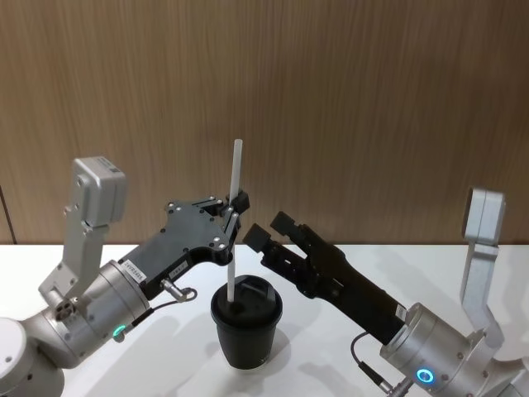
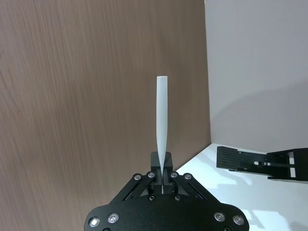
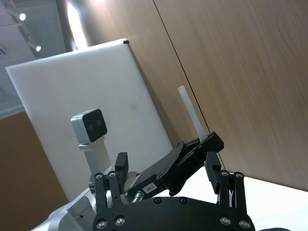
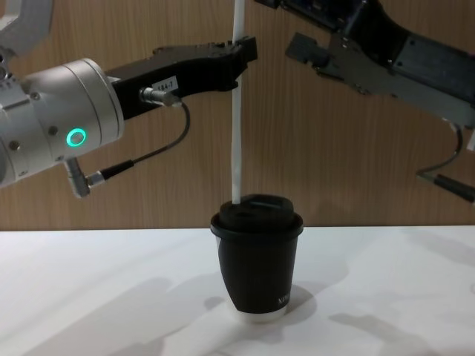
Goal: Pick up the straw with one hand, pass it to the other hand, and insert it into the cup.
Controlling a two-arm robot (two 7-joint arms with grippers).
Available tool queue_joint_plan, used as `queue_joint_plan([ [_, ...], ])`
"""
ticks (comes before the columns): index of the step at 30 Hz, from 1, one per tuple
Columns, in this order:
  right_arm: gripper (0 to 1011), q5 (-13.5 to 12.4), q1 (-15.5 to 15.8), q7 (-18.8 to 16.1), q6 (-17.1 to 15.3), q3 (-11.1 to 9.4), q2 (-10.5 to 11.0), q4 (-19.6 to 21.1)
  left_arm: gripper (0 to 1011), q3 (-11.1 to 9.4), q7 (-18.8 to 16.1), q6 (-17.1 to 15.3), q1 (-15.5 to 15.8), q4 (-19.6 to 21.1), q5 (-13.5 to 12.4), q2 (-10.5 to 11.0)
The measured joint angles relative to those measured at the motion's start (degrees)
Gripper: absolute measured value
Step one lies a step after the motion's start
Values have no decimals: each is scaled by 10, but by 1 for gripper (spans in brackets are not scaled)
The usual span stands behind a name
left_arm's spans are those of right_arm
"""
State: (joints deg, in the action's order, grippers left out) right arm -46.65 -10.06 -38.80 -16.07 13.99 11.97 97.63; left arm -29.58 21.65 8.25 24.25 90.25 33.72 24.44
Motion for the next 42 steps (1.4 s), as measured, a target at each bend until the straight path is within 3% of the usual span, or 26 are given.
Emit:
queue_joint_plan([
  [21,1001,0,0,0,0,0,0,0,13,8,-10,-5,-1,-13,-15,-13],
  [42,1001,0,0,0,0,0,0,0,14,29,24,-26,-7,-17,32,-27],
])
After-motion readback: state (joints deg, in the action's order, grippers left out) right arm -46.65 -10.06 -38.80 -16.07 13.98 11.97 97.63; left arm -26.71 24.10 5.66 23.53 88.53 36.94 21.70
